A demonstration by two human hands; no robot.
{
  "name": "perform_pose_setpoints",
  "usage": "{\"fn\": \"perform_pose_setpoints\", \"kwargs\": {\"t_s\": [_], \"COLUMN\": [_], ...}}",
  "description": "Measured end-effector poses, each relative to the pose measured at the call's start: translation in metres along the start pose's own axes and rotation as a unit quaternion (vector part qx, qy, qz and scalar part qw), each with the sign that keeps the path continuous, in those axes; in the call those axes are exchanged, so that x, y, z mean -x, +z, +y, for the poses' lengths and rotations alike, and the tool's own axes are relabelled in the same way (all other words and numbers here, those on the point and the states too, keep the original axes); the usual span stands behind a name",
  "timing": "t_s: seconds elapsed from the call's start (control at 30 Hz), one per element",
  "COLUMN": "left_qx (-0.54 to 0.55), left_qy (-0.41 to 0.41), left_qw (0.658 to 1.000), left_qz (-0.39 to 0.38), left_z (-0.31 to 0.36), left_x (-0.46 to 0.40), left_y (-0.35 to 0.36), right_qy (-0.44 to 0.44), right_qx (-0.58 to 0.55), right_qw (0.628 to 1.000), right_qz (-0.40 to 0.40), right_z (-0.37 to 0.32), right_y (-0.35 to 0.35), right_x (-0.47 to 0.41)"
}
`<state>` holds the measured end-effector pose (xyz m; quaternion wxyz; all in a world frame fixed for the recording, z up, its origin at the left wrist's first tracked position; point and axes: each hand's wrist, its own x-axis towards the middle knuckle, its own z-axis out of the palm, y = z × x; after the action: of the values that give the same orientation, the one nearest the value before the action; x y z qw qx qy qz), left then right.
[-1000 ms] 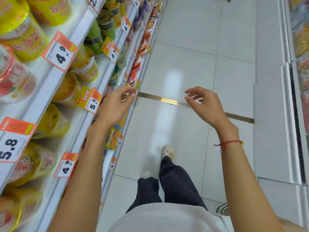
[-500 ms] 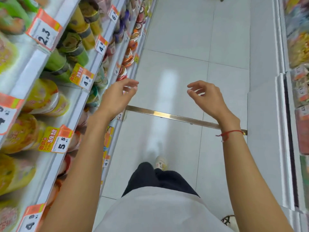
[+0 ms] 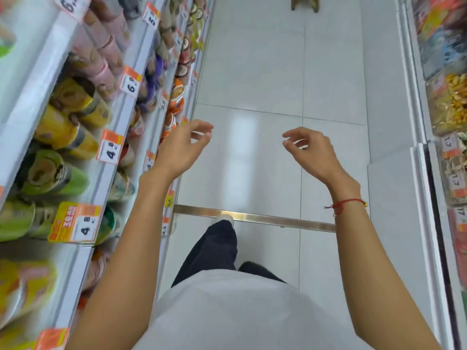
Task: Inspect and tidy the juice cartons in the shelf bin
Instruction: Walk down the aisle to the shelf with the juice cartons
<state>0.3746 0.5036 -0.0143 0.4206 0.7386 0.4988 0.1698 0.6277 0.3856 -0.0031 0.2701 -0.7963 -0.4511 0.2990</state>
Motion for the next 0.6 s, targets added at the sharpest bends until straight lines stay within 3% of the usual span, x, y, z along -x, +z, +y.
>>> {"fn": "perform_pose_setpoints", "kwargs": {"t_s": [0.3,0.6], "left_qx": [-0.017,0.0], "left_qy": [0.005,0.002], "left_qw": [0.998,0.999], "left_qz": [-0.057,-0.044], "left_z": [0.032,0.102], "left_x": [-0.199,-0.412], "left_y": [0.004,0.035], "right_qy": [0.006,0.029], "right_qx": [-0.021,-0.023], "right_qw": [0.999,0.998], "right_qz": [0.043,0.046], "right_z": [-0.015,0.011], "right_y": [-0.065,-0.151], "right_x": [-0.184,-0.38]}}
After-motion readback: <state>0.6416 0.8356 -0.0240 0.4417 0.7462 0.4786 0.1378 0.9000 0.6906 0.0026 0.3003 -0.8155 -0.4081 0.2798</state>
